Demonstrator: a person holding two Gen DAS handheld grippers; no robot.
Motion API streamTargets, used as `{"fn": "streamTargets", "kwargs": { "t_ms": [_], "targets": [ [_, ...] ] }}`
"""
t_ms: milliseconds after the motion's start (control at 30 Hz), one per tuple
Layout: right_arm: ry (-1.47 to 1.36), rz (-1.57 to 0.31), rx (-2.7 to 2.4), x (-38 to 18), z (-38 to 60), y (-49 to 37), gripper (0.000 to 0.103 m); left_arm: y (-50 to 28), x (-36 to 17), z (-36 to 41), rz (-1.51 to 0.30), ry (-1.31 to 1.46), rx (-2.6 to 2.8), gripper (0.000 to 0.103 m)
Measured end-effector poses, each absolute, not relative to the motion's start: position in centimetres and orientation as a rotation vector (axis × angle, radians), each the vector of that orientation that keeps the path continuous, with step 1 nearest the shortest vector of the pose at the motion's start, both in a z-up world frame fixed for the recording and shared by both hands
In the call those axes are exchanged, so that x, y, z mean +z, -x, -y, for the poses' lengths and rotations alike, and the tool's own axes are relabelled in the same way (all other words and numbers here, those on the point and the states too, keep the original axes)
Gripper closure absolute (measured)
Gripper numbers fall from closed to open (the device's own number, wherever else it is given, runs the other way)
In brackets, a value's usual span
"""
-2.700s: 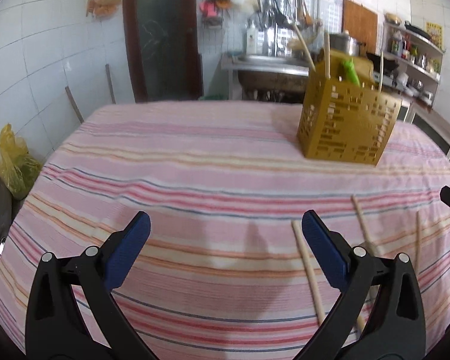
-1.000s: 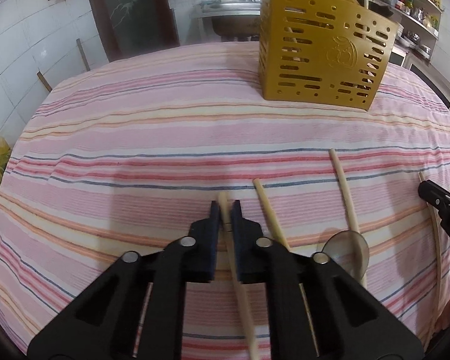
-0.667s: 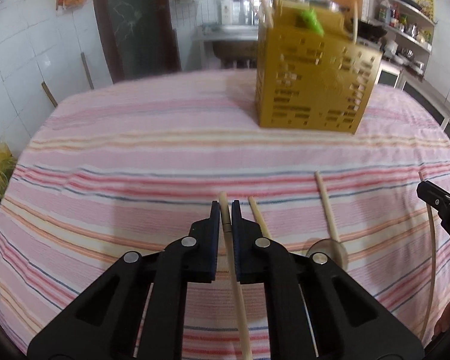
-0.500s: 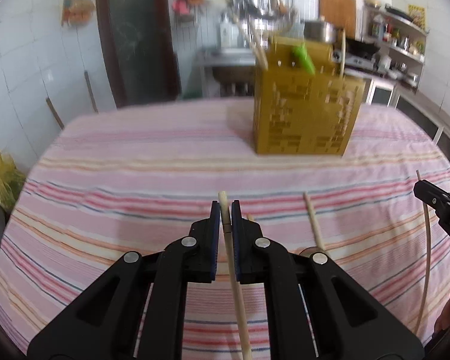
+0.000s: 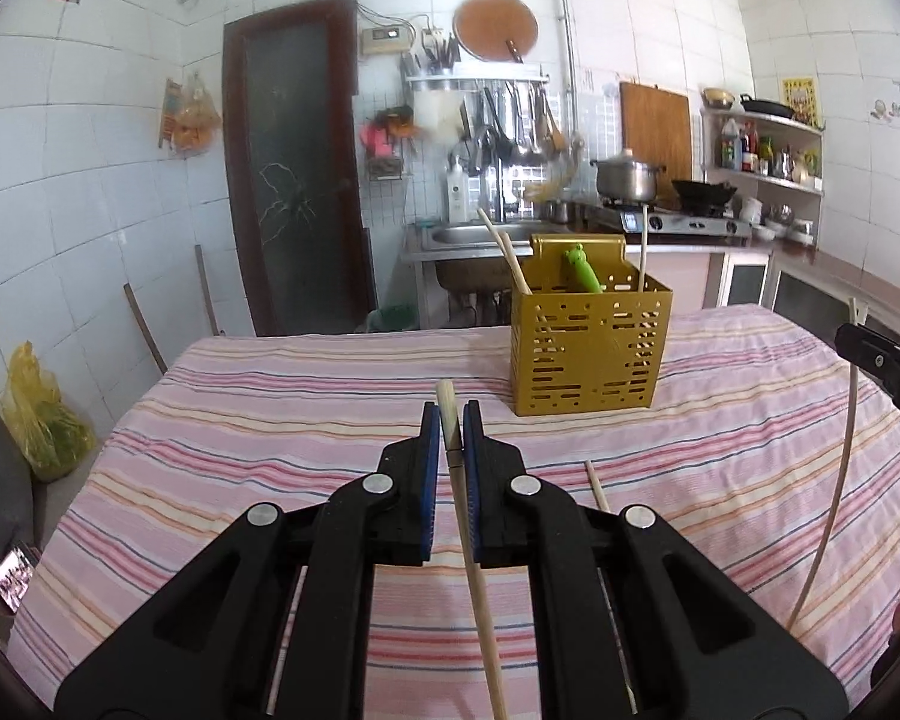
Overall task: Organize utensils
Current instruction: 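Carry both held chopsticks up to the yellow basket and lower them in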
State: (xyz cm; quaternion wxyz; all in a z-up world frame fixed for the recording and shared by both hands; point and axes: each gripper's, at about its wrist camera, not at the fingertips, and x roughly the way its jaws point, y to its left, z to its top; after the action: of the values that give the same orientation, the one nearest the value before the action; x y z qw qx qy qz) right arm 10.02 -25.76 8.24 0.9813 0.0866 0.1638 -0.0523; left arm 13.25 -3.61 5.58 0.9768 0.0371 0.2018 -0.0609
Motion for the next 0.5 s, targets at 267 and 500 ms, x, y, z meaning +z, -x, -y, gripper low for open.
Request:
{"fn": "streamTargets", "kwargs": {
  "t_ms": [267, 500],
  "targets": [
    [-0.112, -0.281, -0.103, 8.3, 24.2, -8.3, 0.097, -11.8, 5.6, 2.9, -0.359, -0.062, -0.121, 0.096],
    [-0.101, -0.249, -0.101, 8.8, 24.0, -7.7, 0.097, -11.0, 6.3, 2.9, -0.328, -0.058, -0.127, 0.097]
  ]
}}
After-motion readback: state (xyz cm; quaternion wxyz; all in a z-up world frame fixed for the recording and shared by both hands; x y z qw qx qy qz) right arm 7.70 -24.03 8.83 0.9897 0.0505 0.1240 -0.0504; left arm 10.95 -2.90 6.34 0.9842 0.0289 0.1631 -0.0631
